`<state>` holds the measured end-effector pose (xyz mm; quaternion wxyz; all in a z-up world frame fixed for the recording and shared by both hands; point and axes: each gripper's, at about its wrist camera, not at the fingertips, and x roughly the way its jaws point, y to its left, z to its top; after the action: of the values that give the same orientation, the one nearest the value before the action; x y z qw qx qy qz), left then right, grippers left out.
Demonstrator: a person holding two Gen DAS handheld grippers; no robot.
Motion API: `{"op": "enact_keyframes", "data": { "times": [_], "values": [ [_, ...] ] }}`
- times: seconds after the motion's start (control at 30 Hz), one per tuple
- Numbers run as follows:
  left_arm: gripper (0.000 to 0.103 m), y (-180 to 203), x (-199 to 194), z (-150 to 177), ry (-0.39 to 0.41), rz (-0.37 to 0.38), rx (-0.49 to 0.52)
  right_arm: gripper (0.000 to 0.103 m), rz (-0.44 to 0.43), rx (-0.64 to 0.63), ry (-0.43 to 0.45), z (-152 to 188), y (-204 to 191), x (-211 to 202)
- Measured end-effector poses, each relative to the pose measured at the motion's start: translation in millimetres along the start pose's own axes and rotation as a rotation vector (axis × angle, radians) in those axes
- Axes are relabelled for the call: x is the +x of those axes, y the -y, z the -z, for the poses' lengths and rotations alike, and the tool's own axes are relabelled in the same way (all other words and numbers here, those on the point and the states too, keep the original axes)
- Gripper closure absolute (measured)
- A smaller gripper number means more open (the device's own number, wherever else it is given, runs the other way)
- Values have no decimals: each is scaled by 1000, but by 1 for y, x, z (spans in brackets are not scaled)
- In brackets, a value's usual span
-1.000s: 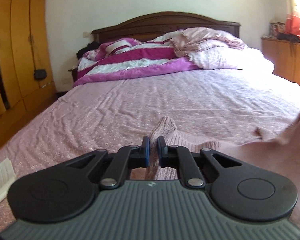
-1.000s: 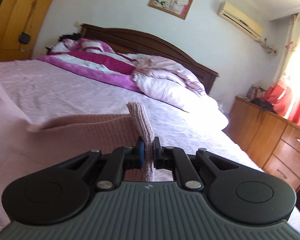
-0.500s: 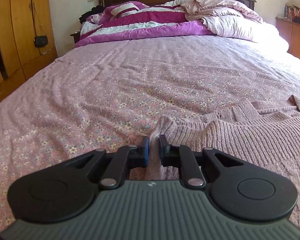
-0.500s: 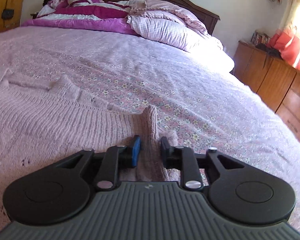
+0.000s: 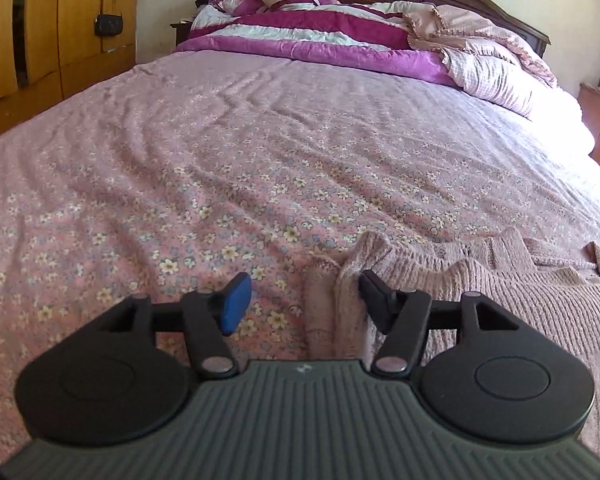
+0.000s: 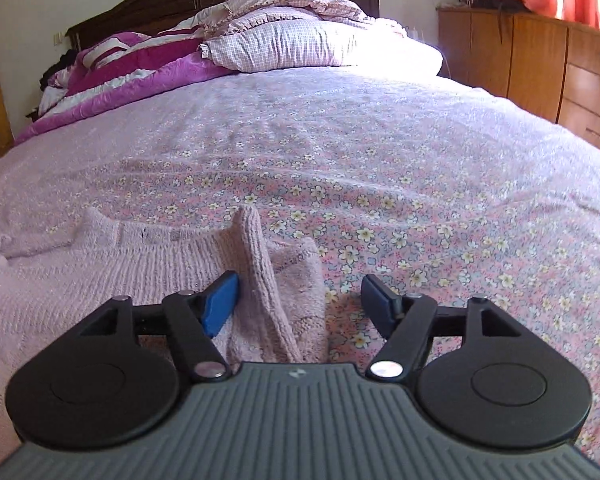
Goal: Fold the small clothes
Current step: 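Release the cardigan edge with both tools and pull back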
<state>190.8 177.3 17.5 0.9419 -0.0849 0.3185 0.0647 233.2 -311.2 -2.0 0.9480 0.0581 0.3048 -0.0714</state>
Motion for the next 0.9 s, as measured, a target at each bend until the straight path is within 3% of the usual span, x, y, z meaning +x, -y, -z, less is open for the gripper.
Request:
{"op": "enact_keyframes", "data": {
  "times": [0.17,0.37,0.6,0.73,0.77,0.83,0.87,0.9],
  "values": [
    [42,10,-19,-8,10,-6,76,21,-6,8,-4,-2,3,-7],
    [42,22,-44,-24,56,46,119,13,-28,-53,49,-5,-2,-40],
    [42,34,-28,-27,-31,145,109,12,-154,-67,80,-19,-6,-69],
    [42,35,-3,-21,-93,99,75,12,-170,-104,-6,-22,-12,-47],
    [42,34,1,-18,-98,83,72,13,-175,-95,-19,-20,-11,-41],
    [42,34,3,-14,-94,88,77,27,-191,-77,-42,-16,-9,-31],
    [45,35,3,-12,-92,104,90,50,-204,-78,-49,-14,-10,-28],
    [49,36,3,-10,-89,139,112,60,-204,-87,-53,-13,-12,-25]
  ]
}}
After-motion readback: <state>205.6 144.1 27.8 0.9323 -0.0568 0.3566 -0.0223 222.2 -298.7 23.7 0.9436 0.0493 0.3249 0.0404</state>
